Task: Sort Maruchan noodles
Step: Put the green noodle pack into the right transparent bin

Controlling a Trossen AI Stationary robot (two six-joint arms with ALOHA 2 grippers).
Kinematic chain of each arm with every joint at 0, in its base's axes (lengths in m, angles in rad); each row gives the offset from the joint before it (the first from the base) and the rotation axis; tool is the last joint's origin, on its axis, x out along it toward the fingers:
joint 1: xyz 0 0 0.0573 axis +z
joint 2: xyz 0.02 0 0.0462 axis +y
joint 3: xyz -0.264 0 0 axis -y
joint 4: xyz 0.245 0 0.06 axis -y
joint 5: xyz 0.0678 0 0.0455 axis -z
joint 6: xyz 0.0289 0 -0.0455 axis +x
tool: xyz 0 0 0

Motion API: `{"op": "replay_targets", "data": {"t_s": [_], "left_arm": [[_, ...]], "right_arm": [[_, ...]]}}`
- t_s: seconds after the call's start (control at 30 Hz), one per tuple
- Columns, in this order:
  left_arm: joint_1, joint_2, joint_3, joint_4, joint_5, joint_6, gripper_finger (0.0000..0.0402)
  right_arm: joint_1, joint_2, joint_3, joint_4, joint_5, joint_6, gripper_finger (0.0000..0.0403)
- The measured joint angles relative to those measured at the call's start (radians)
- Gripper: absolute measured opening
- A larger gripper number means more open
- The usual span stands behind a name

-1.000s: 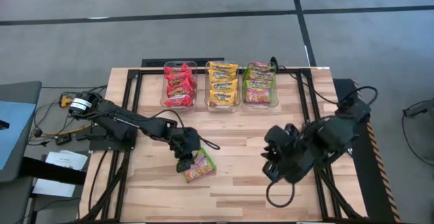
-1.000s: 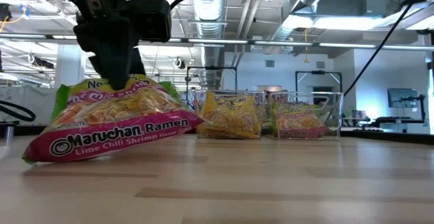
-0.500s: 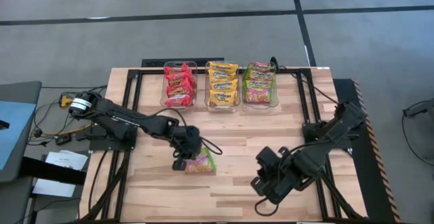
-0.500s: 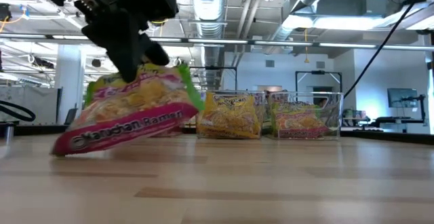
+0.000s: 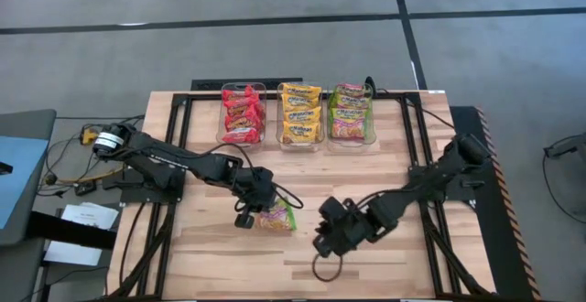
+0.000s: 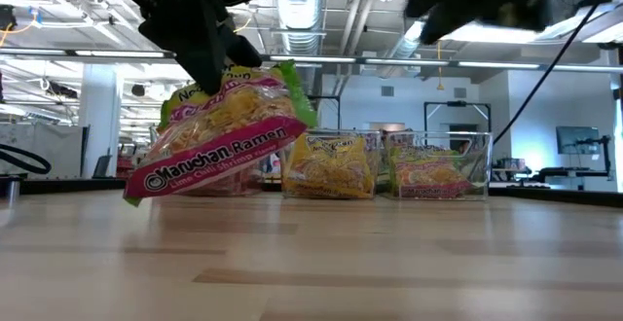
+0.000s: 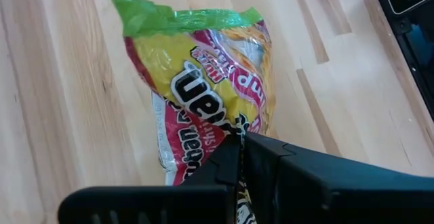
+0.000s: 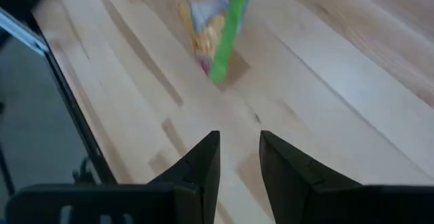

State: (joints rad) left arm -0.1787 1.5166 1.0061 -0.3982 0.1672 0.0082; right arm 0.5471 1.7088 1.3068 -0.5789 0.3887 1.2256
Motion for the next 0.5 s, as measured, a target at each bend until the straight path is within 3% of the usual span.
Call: {"op": "replay_targets", "data": {"t_s": [0.13,0.3,0.5], "left_arm": [[0.0,0.0,0.0,-0.004,-0.009,0.0,0.0],[0.0,0.0,0.0,-0.005,-0.022,0.0,0.0],[0.0,0.0,0.0,-0.005,-0.033,0.0,0.0]], "right_arm": [[-0.059,0.0,-0.091,0.201,-0.012,-0.082,0.0127],[-0.148,0.0,-0.171,0.402,-0.126,-0.167,0.0127],[-0.238,0.0,-0.179,0.427,-0.211,-0.214,0.0127]]}}
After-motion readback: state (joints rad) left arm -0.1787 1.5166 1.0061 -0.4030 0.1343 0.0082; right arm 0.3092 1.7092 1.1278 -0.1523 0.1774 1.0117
